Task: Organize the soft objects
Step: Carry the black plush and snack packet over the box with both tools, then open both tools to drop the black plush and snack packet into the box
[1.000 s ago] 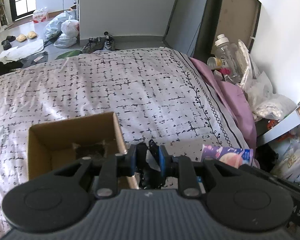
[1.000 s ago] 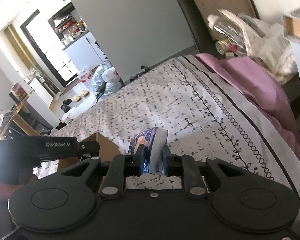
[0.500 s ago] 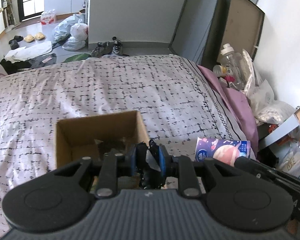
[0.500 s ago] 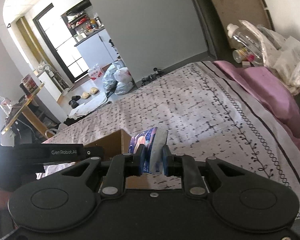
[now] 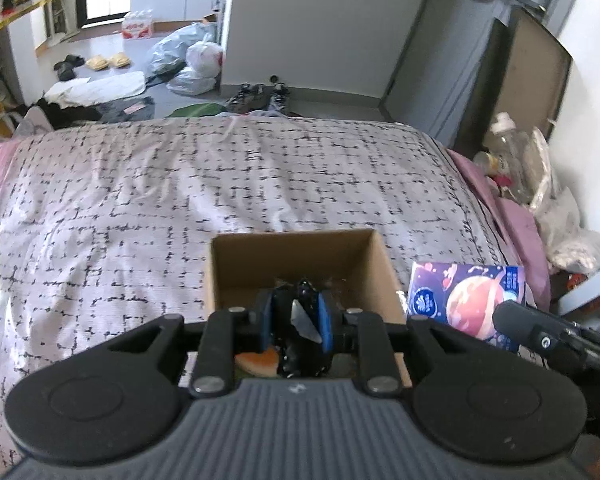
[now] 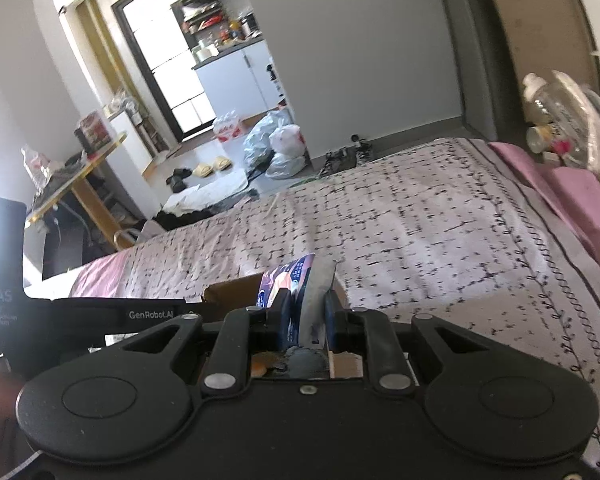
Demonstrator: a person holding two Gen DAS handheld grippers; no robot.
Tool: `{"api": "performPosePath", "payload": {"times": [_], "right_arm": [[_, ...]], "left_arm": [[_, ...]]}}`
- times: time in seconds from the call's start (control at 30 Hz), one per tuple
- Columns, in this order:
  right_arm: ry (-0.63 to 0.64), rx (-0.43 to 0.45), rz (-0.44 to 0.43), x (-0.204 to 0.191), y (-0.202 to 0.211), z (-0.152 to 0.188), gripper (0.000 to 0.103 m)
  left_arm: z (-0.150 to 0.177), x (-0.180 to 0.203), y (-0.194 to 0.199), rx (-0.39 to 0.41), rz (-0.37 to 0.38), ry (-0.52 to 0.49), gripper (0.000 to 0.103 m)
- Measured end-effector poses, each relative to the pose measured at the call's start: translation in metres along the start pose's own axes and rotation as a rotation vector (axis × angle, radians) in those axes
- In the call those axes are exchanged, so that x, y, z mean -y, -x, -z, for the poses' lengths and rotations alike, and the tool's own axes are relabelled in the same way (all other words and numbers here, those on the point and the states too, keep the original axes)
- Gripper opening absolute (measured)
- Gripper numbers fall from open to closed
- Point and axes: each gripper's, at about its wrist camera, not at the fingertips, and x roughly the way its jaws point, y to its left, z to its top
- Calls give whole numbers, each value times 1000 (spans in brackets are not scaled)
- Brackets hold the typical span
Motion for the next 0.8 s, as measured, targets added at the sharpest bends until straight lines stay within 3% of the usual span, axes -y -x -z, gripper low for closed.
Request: {"api": "performPosePath", "payload": {"times": [0.27,0.37,0.43,0.5,0.8], "right_arm": [[33,-40,2,-19,-20,4,18],[41,-48,1,-24,-25,4,18],[46,-52,1,-25,-29,3,18],[48,-57,1,-26,-33,3,18],[56,-83,1,-30,-45,5,18]], "left_arm": [[-7,-27,-27,13,42,47,25],[-9,-27,-36,15,52,40,31],[-11,-26,-42,22,40,32,47],[-11,-29,-46,25,46,44,53],[-16,-37,-44,6,49,68,58]]}}
